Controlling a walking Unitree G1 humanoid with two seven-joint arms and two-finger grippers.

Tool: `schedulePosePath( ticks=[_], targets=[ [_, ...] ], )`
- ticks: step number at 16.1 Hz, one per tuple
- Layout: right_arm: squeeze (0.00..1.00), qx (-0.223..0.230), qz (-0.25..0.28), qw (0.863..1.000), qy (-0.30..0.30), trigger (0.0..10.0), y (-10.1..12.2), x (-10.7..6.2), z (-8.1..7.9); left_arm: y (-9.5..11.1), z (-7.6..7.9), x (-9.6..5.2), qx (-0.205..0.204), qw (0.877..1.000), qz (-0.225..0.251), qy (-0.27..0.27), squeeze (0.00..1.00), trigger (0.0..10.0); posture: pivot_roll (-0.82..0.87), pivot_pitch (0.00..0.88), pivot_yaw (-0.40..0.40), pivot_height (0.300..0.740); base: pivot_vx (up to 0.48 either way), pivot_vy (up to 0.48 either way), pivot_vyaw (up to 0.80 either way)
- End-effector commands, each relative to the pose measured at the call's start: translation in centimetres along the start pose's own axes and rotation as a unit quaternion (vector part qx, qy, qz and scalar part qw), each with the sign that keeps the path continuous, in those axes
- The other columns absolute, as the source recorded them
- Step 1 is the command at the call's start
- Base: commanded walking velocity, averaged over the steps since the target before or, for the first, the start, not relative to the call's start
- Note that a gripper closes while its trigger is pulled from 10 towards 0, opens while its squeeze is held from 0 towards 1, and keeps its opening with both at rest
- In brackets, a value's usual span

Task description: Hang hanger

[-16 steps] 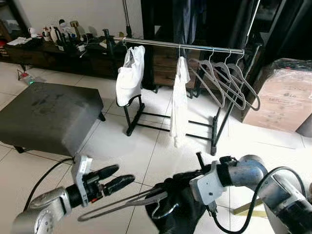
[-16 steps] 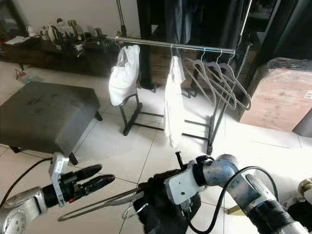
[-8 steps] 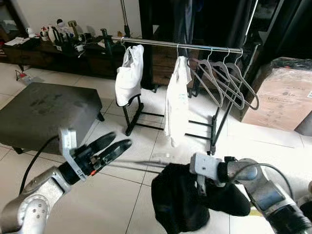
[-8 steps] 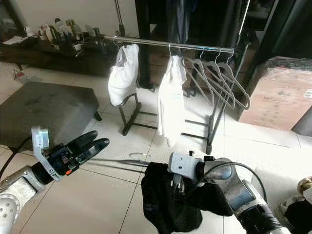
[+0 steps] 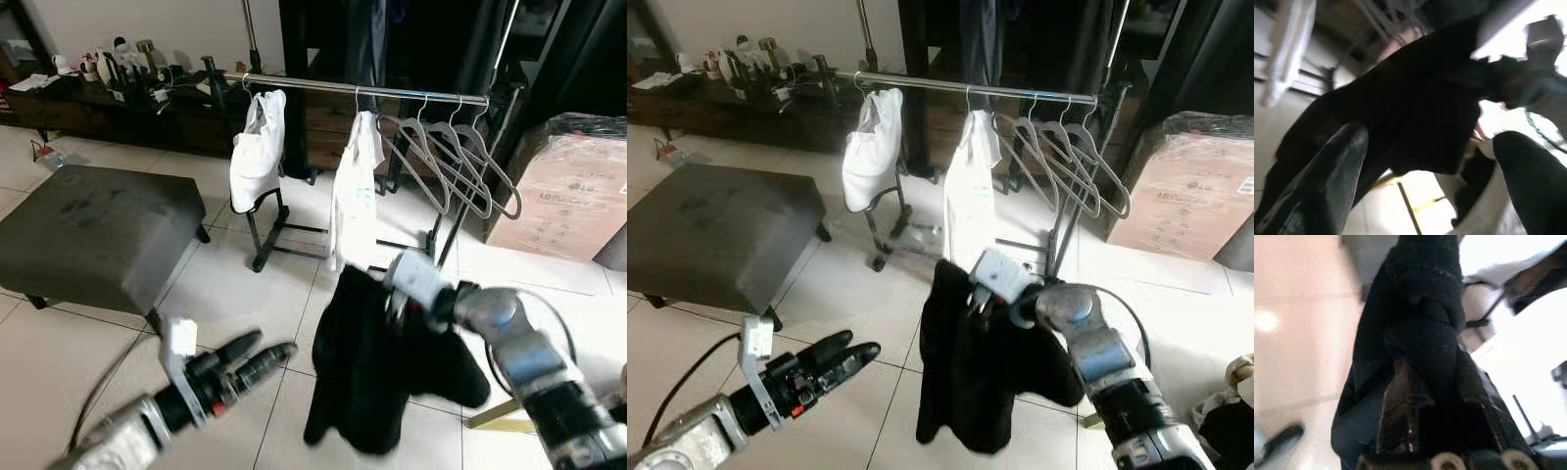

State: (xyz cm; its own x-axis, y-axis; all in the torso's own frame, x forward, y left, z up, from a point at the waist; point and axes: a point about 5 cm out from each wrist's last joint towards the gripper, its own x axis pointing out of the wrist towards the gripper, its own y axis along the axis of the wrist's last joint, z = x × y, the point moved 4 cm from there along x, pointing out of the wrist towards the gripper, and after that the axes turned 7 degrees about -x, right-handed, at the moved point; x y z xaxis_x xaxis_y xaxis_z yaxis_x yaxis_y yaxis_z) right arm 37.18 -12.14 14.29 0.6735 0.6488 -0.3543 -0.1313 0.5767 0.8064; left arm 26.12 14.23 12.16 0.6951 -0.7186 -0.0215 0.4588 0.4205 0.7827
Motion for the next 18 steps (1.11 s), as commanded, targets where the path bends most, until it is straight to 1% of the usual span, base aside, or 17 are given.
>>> schedulePosePath(
  ticks=[1, 2, 3, 4, 5, 6, 7, 8, 9, 11, 12, 13, 15, 16, 17, 18],
  targets=[
    [0.0, -0.015, 0.062, 0.998, -0.016, 0.0, 2.9, -0.5, 1.1, -0.1, -1.7, -0.7, -0.003, 0.998, 0.025, 0.054, 0.0, 10.0, -0.08, 0.141, 0.031, 0.74, 0.0, 0.0, 0.0],
    [0.0, -0.038, 0.071, 0.997, -0.019, 0.0, 3.2, -0.8, 1.1, -0.3, -2.2, -1.0, -0.016, 0.997, 0.038, 0.071, 0.0, 10.0, -0.08, 0.14, 0.029, 0.74, 0.0, 0.0, 0.0],
    [0.0, -0.06, 0.084, 0.994, -0.018, 0.0, 3.5, -1.1, 0.9, -0.8, -3.0, -1.4, -0.042, 0.994, 0.058, 0.088, 0.0, 10.0, -0.08, 0.141, 0.027, 0.74, 0.0, 0.0, 0.0],
    [0.0, -0.062, 0.093, 0.994, -0.019, 0.0, 3.8, -1.2, 0.9, -1.0, -3.2, -1.6, -0.05, 0.992, 0.063, 0.093, 0.0, 10.0, -0.08, 0.141, 0.027, 0.74, 0.0, 0.0, 0.0],
    [0.0, -0.099, 0.137, 0.986, 0.001, 0.0, 5.4, -1.8, 0.3, -1.7, -4.3, -2.5, -0.095, 0.984, 0.099, 0.115, 0.0, 10.0, -0.09, 0.14, 0.023, 0.74, 0.0, 0.0, 0.0],
    [0.0, -0.138, 0.151, 0.979, 0.016, 0.0, 6.2, -2.2, -0.1, -1.9, -5.2, -3.2, -0.123, 0.975, 0.127, 0.132, 0.0, 10.0, -0.1, 0.141, 0.018, 0.74, 0.0, 0.0, 0.0],
    [0.0, -0.166, 0.162, 0.972, 0.022, 0.0, 7.4, -2.7, 0.5, -1.7, -6.3, -4.4, -0.161, 0.96, 0.175, 0.149, 0.0, 10.0, -0.1, 0.144, 0.009, 0.74, 0.0, 0.0, 0.0],
    [0.0, -0.169, 0.17, 0.971, 0.021, 0.0, 7.9, -2.9, 0.8, -1.5, -6.7, -4.9, -0.18, 0.951, 0.2, 0.152, 0.0, 10.0, -0.1, 0.144, 0.005, 0.74, 0.0, 0.0, 0.0],
    [0.0, -0.177, 0.176, 0.968, 0.024, 0.0, 8.3, -3.0, 0.7, -1.5, -7.0, -5.2, -0.19, 0.946, 0.217, 0.149, 0.0, 10.0, -0.1, 0.143, -0.002, 0.74, 0.0, 0.0, 0.0],
    [0.0, -0.197, 0.191, 0.961, 0.041, 0.0, 9.0, -3.2, 0.0, -1.9, -7.4, -5.5, -0.197, 0.942, 0.23, 0.142, 0.0, 10.0, -0.11, 0.143, -0.015, 0.74, 0.0, 0.0, 0.0],
    [0.0, -0.215, 0.201, 0.954, 0.05, 0.0, 9.5, -3.3, -1.0, -2.6, -6.8, -5.0, -0.187, 0.953, 0.204, 0.121, 0.09, 10.0, -0.11, 0.142, -0.02, 0.74, 0.0, 0.0, 0.0],
    [0.0, -0.227, 0.21, 0.95, 0.054, 0.0, 9.8, -3.5, -1.8, -2.2, -5.8, -4.5, -0.178, 0.96, 0.202, 0.077, 1.0, 10.0, -0.11, 0.14, -0.023, 0.74, 0.0, 0.0, 0.0],
    [0.0, -0.223, 0.222, 0.948, 0.055, 0.0, 10.2, -3.7, -2.6, -1.6, -5.3, -4.1, -0.168, 0.964, 0.201, 0.05, 1.0, 10.0, -0.11, 0.136, -0.025, 0.74, 0.0, 0.0, 0.0],
    [0.0, -0.22, 0.227, 0.947, 0.056, 0.0, 10.3, -3.7, -3.2, -1.5, -4.4, -3.4, -0.161, 0.969, 0.188, 0.019, 1.0, 10.0, -0.11, 0.134, -0.025, 0.74, 0.0, 0.0, 0.0],
    [0.0, -0.214, 0.233, 0.947, 0.06, 0.0, 10.5, -3.8, -4.1, -1.7, -3.9, -2.5, -0.151, 0.974, 0.17, -0.001, 1.0, 10.0, -0.12, 0.132, -0.024, 0.74, 0.0, 0.0, 0.0],
    [0.0, -0.212, 0.236, 0.946, 0.064, 0.0, 10.5, -3.8, -4.7, -1.9, -3.9, -2.0, -0.145, 0.977, 0.157, 0.0, 1.0, 10.0, -0.12, 0.131, -0.023, 0.74, 0.0, 0.0, 0.0]
  ],
)
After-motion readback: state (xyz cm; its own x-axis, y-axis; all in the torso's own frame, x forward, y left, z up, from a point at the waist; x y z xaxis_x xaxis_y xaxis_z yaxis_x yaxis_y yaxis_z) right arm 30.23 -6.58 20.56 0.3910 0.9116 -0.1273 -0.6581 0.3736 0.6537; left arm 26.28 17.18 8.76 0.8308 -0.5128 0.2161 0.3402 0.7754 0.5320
